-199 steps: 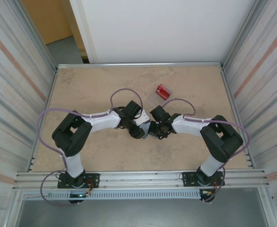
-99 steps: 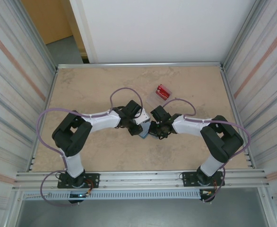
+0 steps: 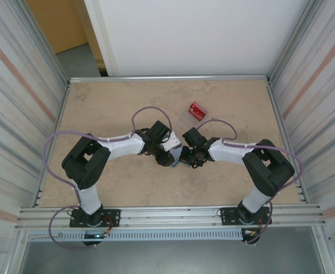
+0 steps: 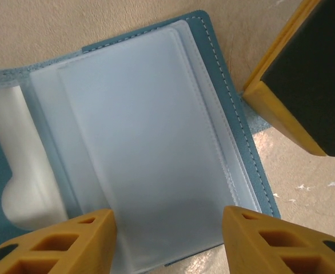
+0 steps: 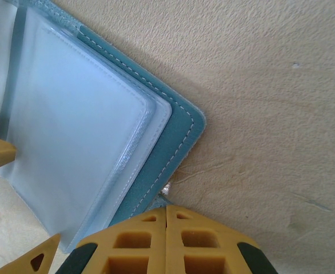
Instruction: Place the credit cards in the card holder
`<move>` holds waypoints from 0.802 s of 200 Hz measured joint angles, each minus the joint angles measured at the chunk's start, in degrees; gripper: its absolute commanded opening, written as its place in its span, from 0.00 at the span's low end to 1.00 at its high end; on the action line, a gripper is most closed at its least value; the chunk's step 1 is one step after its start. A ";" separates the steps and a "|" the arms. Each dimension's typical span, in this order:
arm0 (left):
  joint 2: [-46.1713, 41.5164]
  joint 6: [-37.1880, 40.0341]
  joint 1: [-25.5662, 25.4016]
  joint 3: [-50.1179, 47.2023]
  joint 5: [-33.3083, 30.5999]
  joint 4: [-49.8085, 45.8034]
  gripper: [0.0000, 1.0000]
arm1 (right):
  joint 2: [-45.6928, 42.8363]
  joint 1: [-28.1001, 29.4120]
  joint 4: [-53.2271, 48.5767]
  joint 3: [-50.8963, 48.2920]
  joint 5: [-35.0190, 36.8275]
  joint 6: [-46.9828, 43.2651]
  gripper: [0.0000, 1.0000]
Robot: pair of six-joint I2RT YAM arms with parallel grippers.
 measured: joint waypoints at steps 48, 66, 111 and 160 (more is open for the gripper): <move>0.92 0.37 0.39 0.24 -0.24 0.44 0.39 | 0.00 0.00 -0.02 0.00 0.00 0.00 0.01; 1.05 0.42 0.68 0.24 -0.44 0.74 0.33 | 0.00 0.00 -0.02 0.00 0.00 -0.02 0.01; 1.27 -0.20 1.90 0.24 -0.04 1.44 0.18 | 0.00 -0.20 -0.04 0.00 -0.11 -0.02 0.01; 1.33 -1.07 2.97 0.24 1.38 1.60 0.13 | -0.02 -0.28 -0.04 0.02 -0.26 -0.02 0.01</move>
